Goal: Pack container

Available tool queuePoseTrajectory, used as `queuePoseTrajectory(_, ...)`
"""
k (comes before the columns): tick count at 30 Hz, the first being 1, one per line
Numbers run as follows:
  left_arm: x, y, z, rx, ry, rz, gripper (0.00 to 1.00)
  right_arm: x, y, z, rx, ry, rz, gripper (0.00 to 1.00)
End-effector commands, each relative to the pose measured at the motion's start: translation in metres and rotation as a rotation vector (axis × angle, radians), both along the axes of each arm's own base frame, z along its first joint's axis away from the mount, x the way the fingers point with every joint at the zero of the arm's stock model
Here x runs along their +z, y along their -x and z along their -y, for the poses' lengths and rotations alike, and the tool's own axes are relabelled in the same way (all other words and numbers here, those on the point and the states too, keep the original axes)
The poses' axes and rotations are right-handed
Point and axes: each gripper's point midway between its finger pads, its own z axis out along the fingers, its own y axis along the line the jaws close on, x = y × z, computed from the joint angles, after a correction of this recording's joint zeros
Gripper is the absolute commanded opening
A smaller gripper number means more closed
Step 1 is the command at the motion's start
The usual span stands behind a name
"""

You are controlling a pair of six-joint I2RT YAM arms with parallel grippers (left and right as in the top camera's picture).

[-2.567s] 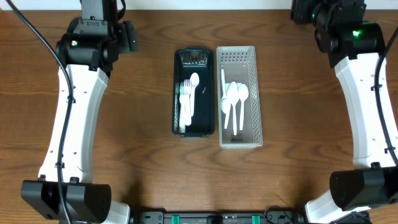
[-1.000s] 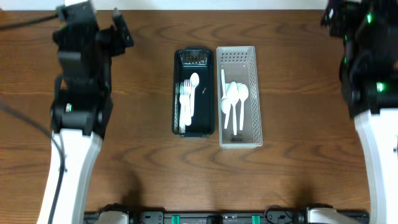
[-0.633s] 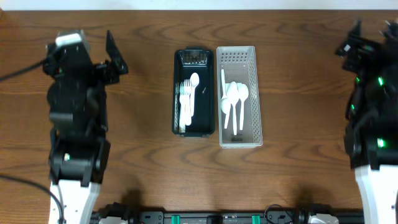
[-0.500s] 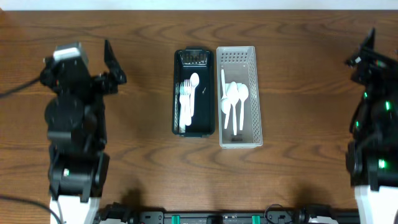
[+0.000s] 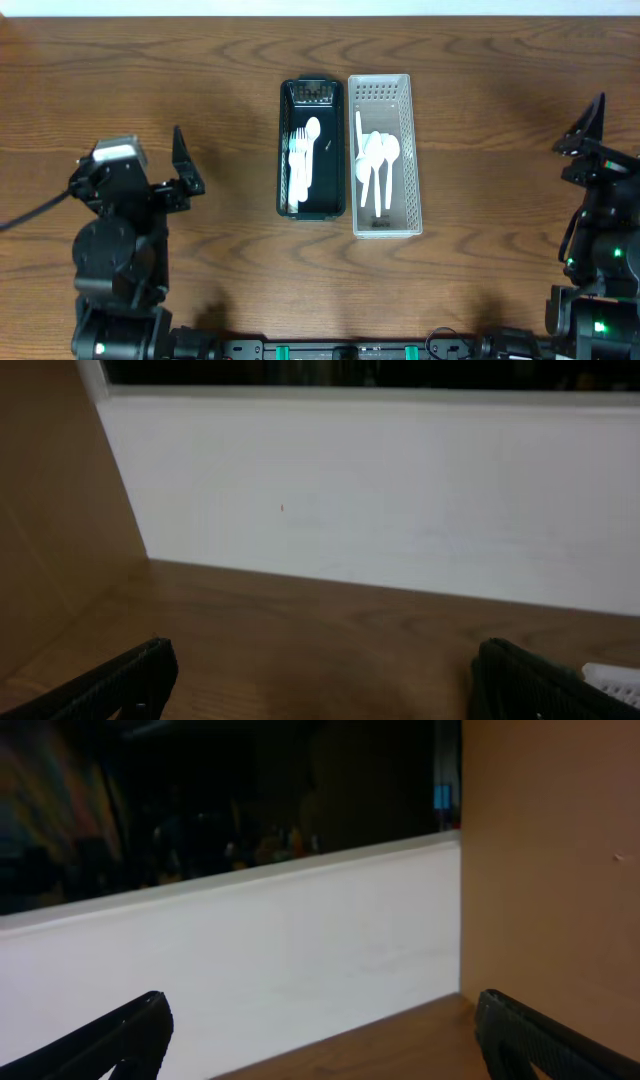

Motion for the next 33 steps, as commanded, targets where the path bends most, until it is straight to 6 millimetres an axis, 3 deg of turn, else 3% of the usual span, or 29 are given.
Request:
queuePoseTrajectory(1, 0.007, 0.013, 0.007, -0.035, -0.041, 0.040, 0.98, 0.014, 0.020, -0.008, 0.040, 0.002, 0.073, 0.99)
queuePoseTrajectory(8, 0.009, 0.037, 0.011, -0.069, -0.084, 0.106, 0.98, 0.027, 0.055, -0.013, 0.043, 0.017, 0.169, 0.99)
queuePoseTrajectory(13, 0.018, 0.047, 0.004, -0.032, -0.081, 0.148, 0.98, 0.032, 0.055, -0.030, 0.137, 0.048, 0.184, 0.99)
queuePoseTrajectory(19, -0.001, 0.046, 0.000, -0.015, -0.095, 0.068, 0.98, 0.018, 0.049, -0.032, 0.152, 0.040, 0.124, 0.99)
queuePoseTrajectory(22, -0.011, 0.046, 0.000, -0.018, -0.103, 0.026, 0.98, 0.001, 0.044, -0.031, 0.152, 0.025, 0.055, 0.99)
queuePoseTrajectory(26, -0.030, 0.048, 0.000, -0.022, -0.117, -0.053, 0.98, -0.035, 0.037, -0.030, 0.153, -0.006, -0.093, 0.99)
queuePoseTrajectory(33, -0.075, 0.058, -0.002, -0.032, -0.153, -0.247, 0.98, -0.135, 0.047, -0.031, 0.153, -0.091, -0.496, 0.99)
